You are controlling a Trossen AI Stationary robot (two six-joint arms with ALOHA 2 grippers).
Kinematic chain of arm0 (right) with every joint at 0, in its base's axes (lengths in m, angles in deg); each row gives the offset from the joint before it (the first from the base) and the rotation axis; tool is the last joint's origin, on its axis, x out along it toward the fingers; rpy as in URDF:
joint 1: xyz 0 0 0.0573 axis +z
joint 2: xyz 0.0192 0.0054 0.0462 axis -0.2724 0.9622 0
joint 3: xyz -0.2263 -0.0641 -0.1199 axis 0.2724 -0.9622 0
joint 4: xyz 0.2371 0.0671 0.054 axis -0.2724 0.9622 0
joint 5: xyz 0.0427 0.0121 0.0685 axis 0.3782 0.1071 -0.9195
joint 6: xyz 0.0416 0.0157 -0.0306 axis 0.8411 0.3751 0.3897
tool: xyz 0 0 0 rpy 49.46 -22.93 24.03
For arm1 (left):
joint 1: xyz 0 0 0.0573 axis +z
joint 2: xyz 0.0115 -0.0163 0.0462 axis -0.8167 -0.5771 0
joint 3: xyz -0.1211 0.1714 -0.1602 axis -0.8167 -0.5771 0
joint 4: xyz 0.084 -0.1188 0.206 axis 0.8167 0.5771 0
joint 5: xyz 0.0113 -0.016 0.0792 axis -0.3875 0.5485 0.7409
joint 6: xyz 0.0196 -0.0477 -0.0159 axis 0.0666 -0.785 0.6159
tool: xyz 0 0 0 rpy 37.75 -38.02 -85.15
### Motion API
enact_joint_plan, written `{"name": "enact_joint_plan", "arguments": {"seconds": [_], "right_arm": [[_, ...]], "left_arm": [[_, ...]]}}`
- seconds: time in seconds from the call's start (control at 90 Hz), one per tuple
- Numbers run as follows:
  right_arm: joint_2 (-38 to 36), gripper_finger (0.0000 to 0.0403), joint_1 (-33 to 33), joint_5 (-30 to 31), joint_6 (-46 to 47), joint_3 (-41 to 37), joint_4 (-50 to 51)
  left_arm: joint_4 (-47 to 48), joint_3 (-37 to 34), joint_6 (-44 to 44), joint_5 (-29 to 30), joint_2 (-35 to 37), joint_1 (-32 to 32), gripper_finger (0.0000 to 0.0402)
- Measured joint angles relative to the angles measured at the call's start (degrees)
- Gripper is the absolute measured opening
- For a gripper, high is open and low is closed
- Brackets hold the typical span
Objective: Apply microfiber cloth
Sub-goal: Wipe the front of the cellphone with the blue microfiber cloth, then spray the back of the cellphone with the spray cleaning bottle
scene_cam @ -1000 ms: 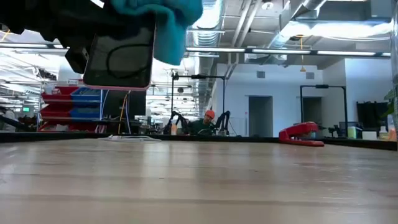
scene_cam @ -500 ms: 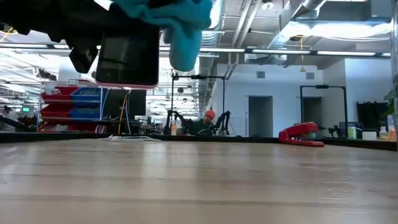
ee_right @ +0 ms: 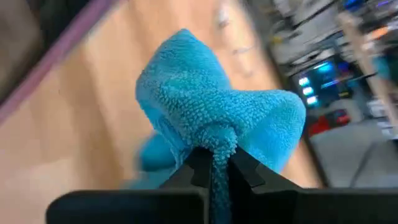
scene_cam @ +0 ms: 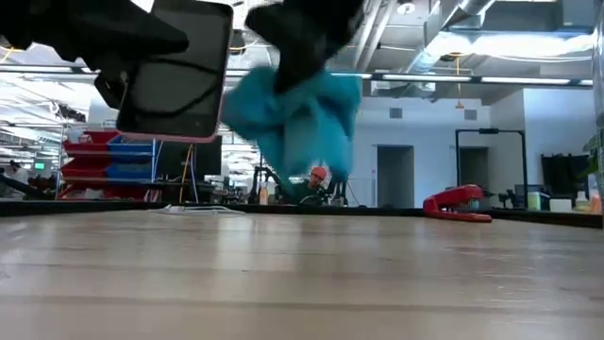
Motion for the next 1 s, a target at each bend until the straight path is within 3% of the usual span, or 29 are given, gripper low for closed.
{"name": "enact_joint_plan", "arguments": {"seconds": [0.2, 0.278, 0.456, 0.744, 0.889, 1.0], "right_arm": [[6.6, 0.0018, 1.5, -18.7, -9.2, -0.2, -10.7], [7.4, 0.0037, 1.7, -22.3, -13.2, -0.2, -15.9], [2.9, 0.0102, 1.8, -22.8, -20.9, -0.2, -17.6], [-8.5, 0.0249, 2.2, -25.8, -38.7, 0.0, -14.3], [-11.1, 0.0274, 3.6, -25.1, -59.4, 0.0, -10.7], [-11.3, 0.0276, 4.5, -18.5, -76.6, 0.0, -10.9]], "left_arm": [[3.2, 0.0, 0.5, 0.4, 3.2, 0.0, 0.0011], [4.9, 0.0, -0.2, 0.4, 3.6, 0.0, 0.0011], [6.4, 0.0, -1.5, 0.3, 3.6, 0.0, 0.0011], [7.1, 0.0, -2.0, -0.2, 3.6, 0.0, 0.0011], [6.1, 0.0, -3.1, -9.3, 3.6, 0.5, 0.0011], [6.0, 0.0, -5.4, -19.5, 3.4, 1.3, 0.0011]]}}
